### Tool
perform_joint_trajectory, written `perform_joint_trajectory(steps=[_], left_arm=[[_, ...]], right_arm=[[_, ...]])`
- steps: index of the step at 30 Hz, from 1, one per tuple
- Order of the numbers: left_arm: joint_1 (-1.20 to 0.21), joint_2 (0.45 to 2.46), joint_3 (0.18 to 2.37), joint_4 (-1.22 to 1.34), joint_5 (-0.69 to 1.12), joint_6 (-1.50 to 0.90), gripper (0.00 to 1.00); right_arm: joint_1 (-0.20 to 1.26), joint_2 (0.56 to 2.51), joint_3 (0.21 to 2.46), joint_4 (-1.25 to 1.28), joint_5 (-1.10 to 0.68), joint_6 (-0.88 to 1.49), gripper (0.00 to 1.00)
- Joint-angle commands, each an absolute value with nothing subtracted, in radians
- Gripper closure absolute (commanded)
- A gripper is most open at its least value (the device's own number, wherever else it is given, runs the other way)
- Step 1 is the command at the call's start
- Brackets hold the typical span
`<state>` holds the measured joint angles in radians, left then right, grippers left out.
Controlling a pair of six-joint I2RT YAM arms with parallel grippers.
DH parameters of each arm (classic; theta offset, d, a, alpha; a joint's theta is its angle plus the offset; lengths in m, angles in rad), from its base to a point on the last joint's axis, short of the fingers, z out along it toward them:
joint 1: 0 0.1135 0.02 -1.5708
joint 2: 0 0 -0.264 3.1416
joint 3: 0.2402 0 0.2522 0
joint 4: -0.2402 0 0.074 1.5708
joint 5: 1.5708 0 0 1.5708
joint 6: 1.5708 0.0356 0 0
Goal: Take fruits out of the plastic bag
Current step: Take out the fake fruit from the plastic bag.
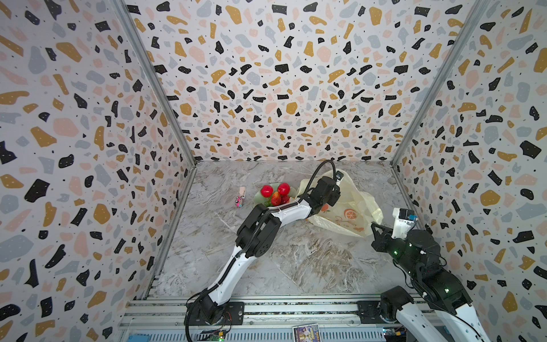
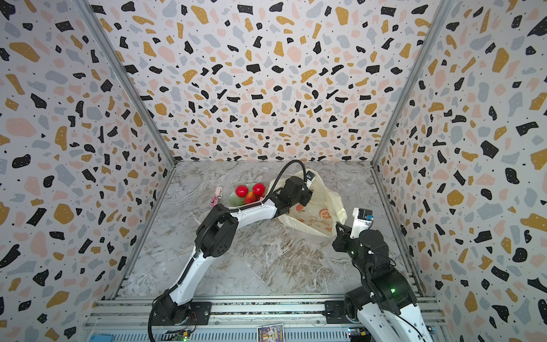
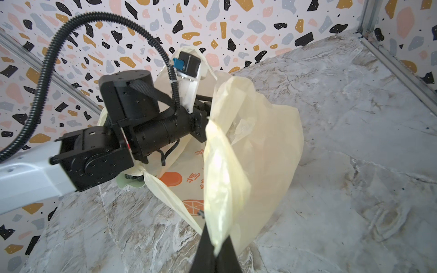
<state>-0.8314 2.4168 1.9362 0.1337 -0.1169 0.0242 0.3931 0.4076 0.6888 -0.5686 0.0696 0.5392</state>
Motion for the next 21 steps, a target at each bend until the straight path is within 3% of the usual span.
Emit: perform_joint_trajectory(steps=[1, 12, 15, 21], left_arm=[[-0.832, 2.467, 2.018, 0.072, -0.160, -0.005, 0.56], [-0.830, 2.562, 2.091, 0.097, -0.300, -0.033, 0.58], [-0.833, 2.595, 2.130, 0.097, -0.325, -0.053, 0.44], [-0.822, 2.663, 2.259, 0.000, -0.346, -0.096, 0.34]], right_arm=[[0.397, 0.409, 0.687, -0.554, 0.057, 0.548, 1.00], [0.397, 0.404, 0.682, -0.562, 0.036, 0.557, 1.00], [0.398, 0.403, 0.678, -0.562, 0.033, 0.563, 1.00], [0.399, 0.396, 0.671, -0.562, 0.032, 0.566, 1.00]])
